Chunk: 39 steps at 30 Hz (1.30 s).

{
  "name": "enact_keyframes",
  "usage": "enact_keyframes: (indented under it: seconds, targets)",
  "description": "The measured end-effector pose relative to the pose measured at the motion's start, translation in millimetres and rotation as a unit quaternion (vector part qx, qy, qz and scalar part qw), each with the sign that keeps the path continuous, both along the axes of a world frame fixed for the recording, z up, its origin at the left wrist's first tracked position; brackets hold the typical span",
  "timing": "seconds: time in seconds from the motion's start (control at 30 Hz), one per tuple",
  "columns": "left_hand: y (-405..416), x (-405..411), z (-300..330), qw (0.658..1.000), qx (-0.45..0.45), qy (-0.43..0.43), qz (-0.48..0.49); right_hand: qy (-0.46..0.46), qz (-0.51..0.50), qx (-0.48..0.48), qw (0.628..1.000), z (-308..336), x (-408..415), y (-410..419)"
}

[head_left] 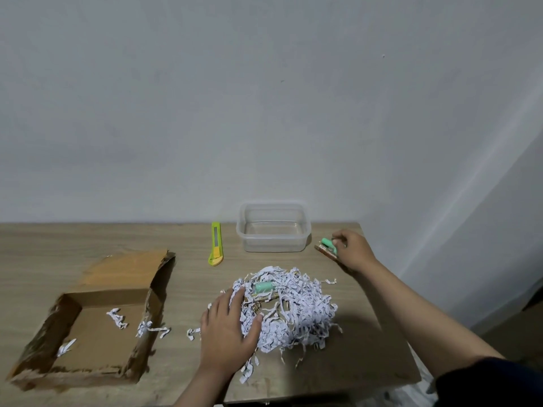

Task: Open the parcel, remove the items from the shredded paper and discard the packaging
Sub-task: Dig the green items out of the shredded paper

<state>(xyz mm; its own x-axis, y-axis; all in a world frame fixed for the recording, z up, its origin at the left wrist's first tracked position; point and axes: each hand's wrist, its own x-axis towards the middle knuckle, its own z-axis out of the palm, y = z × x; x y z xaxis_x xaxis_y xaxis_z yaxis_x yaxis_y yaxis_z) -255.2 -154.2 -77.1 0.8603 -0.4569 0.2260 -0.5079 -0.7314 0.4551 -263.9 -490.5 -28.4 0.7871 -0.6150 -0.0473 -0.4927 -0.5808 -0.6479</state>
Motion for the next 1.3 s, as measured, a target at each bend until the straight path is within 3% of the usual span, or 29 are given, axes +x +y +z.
enact_keyframes:
  seconds: [0.23,0.37,0.53,0.67,0.87,1.1,1.3]
  targets:
    - [-0.6,0.7,1.4,1.000,0.005,-0.009,0.000,-0.087,-0.012,-0.082,0.993,7.1,-22.0,31.6]
    - [-1.3,-0.4,1.9,1.000,0.000,-0.016,0.001,-0.147,0.064,-0.061,0.985,19.4,-40.2,79.4]
    - [-1.1,-0.7,1.4,1.000,0.008,-0.015,0.007,-0.148,0.163,-0.058,0.974,31.1,-46.2,132.9]
    - [-1.0,-2.5,3.0,1.000,0.004,-0.021,0.002,-0.081,0.217,-0.124,0.965,26.3,-37.9,155.3]
    - [2.6,-7.9,6.0,0.998,0.030,-0.037,-0.043,-0.018,0.186,-0.119,0.975,10.7,-47.1,157.2]
    - [5.5,-9.8,1.7,0.996,-0.031,-0.061,-0.060,0.012,0.154,-0.134,0.979,8.9,-66.1,151.6]
    - [6.2,-8.6,-2.3,0.995,-0.049,-0.061,-0.057,-0.011,0.126,-0.149,0.981,18.8,-69.2,150.7]
